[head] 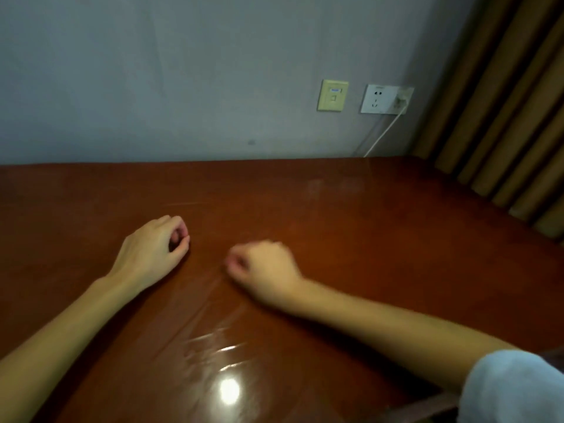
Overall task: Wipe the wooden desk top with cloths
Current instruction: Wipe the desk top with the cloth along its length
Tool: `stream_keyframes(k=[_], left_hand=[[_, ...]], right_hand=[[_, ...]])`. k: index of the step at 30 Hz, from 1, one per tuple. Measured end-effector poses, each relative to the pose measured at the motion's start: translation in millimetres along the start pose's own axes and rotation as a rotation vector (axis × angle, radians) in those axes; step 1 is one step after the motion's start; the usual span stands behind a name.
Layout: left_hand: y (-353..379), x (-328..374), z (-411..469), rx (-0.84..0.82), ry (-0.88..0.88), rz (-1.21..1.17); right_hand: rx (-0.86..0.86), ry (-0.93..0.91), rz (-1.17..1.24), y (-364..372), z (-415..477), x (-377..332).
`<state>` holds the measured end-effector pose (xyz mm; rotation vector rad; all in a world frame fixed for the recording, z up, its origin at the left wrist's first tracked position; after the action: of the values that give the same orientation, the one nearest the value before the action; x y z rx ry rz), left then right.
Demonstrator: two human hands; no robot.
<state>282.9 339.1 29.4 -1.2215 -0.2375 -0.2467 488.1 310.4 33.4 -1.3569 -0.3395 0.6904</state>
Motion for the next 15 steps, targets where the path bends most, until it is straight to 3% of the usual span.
stream_keyframes(k=[2,5,12,15], left_hand=[[3.2,0.6,8.1,0.007,-0.016,-0.001],[6.6,3.6,16.2,0.013,-0.002,-0.007],[12.4,-0.7,21.1,0.006,-0.005,-0.034],[12.5,0.2,20.0,0.018,0.010,-0.050]], right_hand=[[-0.060,-0.277,0.117,1.4,-9.0,-52.9],[-0.064,-0.223,0.110,-3.6,-4.0,-17.8],[0.228,0.752,-0.182,-48.1,-22.5,277.2],[0.337,1.040,-0.177,-58.2,-32.2,334.7]])
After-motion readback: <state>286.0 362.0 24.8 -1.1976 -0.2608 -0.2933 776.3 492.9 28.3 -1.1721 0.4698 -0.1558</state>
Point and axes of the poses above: each hand's wrist, its own z-axis towards the middle knuckle, its own y-axis out of the palm, x = y × z, the point moved 2 cm from there along z, towards the middle knuckle, and after that the axes turned 11 degrees about -y, right-handed, at the moved point
